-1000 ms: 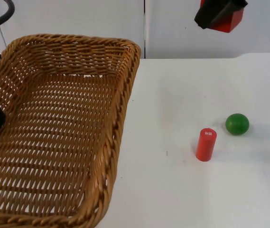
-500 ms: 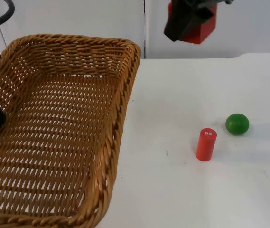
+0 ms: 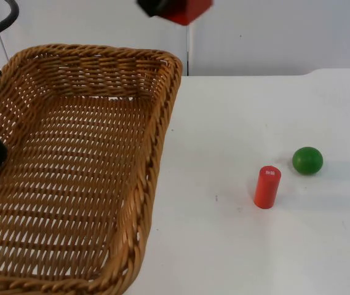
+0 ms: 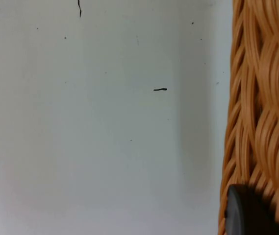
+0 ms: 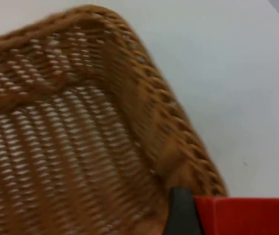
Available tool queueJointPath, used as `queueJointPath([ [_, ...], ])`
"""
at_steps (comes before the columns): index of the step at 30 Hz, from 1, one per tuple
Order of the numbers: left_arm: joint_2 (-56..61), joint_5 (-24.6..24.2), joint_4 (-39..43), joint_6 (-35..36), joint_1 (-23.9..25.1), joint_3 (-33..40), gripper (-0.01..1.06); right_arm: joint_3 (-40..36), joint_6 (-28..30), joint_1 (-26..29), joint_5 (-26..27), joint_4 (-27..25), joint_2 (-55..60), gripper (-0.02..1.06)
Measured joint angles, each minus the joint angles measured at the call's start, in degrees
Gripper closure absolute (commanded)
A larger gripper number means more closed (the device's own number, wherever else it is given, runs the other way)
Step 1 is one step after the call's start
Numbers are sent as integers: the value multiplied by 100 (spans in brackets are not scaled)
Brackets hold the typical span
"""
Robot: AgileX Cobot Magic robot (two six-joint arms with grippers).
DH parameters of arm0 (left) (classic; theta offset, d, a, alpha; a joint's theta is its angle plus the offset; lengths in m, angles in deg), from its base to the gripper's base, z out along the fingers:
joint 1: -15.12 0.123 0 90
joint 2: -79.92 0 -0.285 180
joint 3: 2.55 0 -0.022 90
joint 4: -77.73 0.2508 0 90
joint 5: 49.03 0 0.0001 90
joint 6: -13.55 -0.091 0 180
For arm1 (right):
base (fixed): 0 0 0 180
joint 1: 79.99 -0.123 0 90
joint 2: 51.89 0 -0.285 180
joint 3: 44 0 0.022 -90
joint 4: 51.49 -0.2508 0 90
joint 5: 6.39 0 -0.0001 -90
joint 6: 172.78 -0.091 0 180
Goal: Pick up the basket with the left hand and place the object to the left of the red cylinder into the basket with the right hand.
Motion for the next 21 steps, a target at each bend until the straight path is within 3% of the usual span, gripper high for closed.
queueJointPath([
  [8, 0, 0, 0, 0, 0, 0, 105, 0, -104, -414, 166, -100, 141, 105],
  [21, 0, 0, 0, 0, 0, 0, 105, 0, 107, -425, 337, -690, 742, 105],
])
